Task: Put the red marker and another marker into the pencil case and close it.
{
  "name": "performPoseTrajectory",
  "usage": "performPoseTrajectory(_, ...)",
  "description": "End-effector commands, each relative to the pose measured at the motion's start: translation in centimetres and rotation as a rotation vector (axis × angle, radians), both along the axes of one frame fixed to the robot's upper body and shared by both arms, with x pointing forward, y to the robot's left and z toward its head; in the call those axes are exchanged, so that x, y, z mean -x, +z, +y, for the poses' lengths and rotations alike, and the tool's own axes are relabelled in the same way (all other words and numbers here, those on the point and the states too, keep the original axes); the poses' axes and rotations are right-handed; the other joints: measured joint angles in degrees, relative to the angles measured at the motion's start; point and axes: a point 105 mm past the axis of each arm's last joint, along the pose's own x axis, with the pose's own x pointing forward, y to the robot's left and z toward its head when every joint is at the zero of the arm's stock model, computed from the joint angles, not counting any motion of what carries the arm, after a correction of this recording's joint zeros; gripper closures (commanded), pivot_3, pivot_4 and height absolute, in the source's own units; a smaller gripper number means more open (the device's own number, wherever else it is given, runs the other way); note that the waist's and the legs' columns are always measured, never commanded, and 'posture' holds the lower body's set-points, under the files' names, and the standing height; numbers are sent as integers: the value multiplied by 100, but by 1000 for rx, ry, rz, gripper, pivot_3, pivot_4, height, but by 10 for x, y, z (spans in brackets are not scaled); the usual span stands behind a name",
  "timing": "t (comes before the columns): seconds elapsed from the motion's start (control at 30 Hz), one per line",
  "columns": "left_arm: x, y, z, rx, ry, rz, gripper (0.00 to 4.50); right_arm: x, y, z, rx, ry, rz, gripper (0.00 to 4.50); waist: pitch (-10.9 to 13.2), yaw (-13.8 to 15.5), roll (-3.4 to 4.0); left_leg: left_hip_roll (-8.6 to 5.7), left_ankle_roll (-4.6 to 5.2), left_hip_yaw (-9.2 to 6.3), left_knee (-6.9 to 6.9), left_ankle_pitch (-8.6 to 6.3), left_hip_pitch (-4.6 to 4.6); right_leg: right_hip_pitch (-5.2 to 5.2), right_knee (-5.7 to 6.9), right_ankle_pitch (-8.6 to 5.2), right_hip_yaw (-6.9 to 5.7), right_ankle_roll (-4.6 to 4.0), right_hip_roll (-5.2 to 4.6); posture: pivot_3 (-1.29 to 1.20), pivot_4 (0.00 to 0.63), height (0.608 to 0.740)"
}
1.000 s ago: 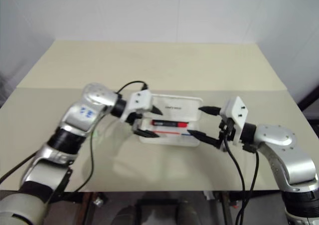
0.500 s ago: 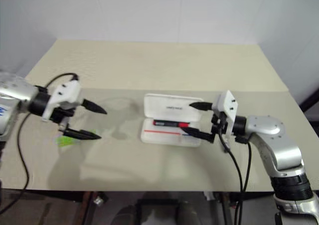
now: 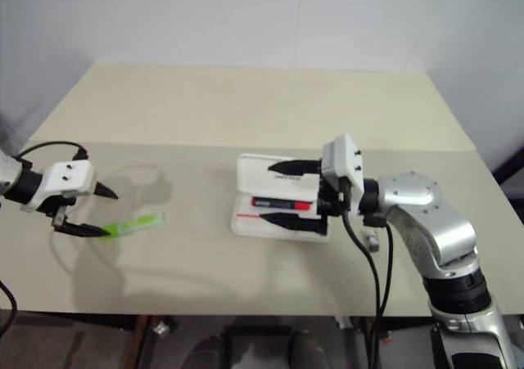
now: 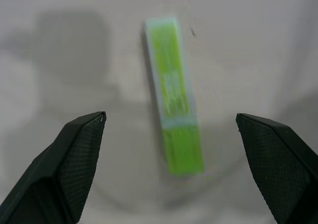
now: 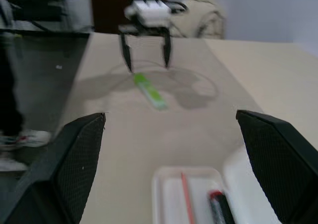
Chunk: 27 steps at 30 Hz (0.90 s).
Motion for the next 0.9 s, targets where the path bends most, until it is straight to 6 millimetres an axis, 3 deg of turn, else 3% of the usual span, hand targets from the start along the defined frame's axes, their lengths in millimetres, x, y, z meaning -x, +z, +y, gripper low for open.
performPoseTrajectory(0.03, -2, 6, -2, -23, -39, -2, 33, 9, 10, -3, 13, 18, -44, 0, -1, -1, -1, 0, 0, 0, 1, 0, 0, 1, 0, 0, 0, 0, -2, 0, 150, 740)
performPoseTrajectory(0.57, -16, -37, -6, -74, -54, 47, 33, 5, 12, -11, -1, -71, -67, 0, -2, -23, -2, 1, 1, 6, 5, 0, 5, 0, 7, 4, -1, 3, -3, 0, 150, 740)
performPoseTrajectory(0.67, -18, -38, -8, -58, -49, 43, 613, 4, 13, -12, -6, -86, -73, 0, -2, -18, -1, 1, 0, 6, 6, 0, 7, 2, 9, 4, -1, 3, -3, 0, 150, 740)
performPoseTrajectory(0.9, -19, -43, -4, -55, -22, 47, 2844, 3, 14, -13, -8, -96, -79, 0, -4, -9, 2, 1, 8, 5, 12, 6, 16, 10, 14, 10, -1, -9, -3, 0, 150, 740)
